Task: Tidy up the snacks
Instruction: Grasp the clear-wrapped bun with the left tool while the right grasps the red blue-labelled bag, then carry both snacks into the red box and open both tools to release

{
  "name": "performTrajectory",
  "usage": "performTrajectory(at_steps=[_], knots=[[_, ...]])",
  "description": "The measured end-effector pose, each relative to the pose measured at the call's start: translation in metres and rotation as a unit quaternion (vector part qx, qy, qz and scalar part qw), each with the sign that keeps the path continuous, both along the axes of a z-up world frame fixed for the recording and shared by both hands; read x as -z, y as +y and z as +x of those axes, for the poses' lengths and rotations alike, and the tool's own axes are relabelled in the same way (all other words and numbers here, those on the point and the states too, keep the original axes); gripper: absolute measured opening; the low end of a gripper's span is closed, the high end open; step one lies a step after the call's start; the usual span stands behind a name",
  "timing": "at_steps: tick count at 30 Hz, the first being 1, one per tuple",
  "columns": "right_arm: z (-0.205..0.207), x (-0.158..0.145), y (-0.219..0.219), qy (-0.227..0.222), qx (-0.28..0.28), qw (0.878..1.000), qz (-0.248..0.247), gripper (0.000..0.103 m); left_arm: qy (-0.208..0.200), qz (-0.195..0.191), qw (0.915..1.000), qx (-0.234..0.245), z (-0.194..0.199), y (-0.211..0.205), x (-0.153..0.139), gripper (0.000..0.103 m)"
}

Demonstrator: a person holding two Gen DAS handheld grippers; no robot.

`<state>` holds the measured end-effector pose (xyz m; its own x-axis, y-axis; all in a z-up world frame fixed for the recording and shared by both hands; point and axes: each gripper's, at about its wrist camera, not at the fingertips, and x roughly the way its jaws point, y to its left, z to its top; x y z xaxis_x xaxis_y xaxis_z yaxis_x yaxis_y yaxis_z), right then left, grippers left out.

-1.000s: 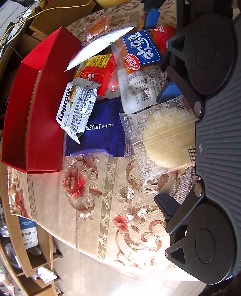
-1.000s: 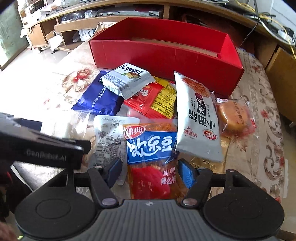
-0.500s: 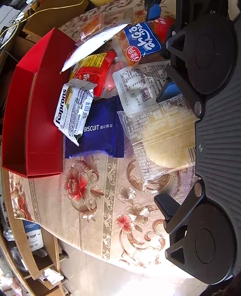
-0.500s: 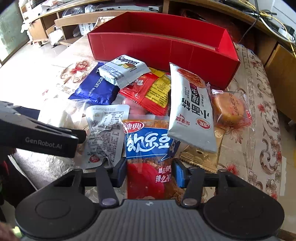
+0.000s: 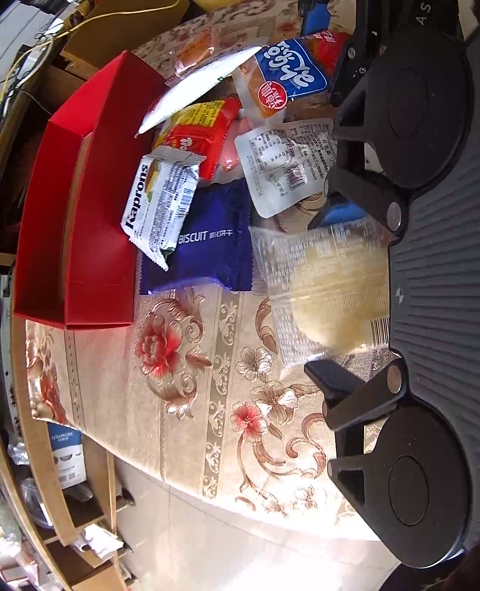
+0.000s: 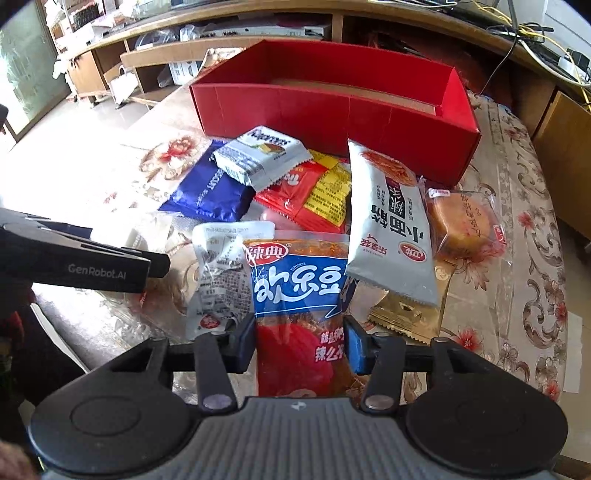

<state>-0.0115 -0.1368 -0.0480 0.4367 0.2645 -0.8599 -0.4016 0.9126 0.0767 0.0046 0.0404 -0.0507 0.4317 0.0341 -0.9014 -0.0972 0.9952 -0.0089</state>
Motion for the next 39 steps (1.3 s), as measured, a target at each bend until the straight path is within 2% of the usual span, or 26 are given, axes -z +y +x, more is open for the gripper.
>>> performTrajectory(at_steps=[3,6,10,13,15,18,23,33,39], knots=[[0.0,0.0,0.0,0.001,0.001,1.0,-0.002,0.046,-0.006,-0.005,1.0,-0.004,0.0,0.002,0.0,0.073],[0.0,0.0,0.0,0.0,0.002,1.0,-0.002,0.046,-0.009,0.012,0.9999,0.008,0.0,-0.004,0.002,0.074],[-0.001,-0.001,-0.002,0.001,0.006,1.0,0.004,0.046,-0.009,0.005,0.9997,0.02,-0.001,-0.008,0.005,0.088],[-0.003,-0.004,-0.003,-0.004,0.006,1.0,0.005,0.046,-0.007,0.013,0.9996,0.024,-0.002,-0.01,0.006,0.089],[-0.005,-0.007,-0.004,-0.007,0.007,1.0,0.008,0.046,-0.003,0.021,0.9995,0.023,-0.003,-0.011,0.007,0.087],[-0.007,-0.011,-0.005,-0.013,0.007,1.0,0.012,0.046,0.0,0.023,0.9997,0.011,-0.006,-0.008,0.003,0.076],[-0.011,-0.018,-0.005,-0.023,0.006,1.0,0.014,0.046,0.002,-0.003,1.0,-0.007,-0.008,-0.003,-0.005,0.067],[-0.016,-0.04,-0.008,-0.048,0.012,0.998,0.033,0.046,-0.034,0.002,0.9994,0.004,-0.016,-0.019,-0.036,0.065],[-0.005,-0.057,-0.009,-0.065,0.028,0.996,0.05,0.046,-0.062,-0.003,0.9978,0.025,-0.005,-0.028,-0.057,0.065]])
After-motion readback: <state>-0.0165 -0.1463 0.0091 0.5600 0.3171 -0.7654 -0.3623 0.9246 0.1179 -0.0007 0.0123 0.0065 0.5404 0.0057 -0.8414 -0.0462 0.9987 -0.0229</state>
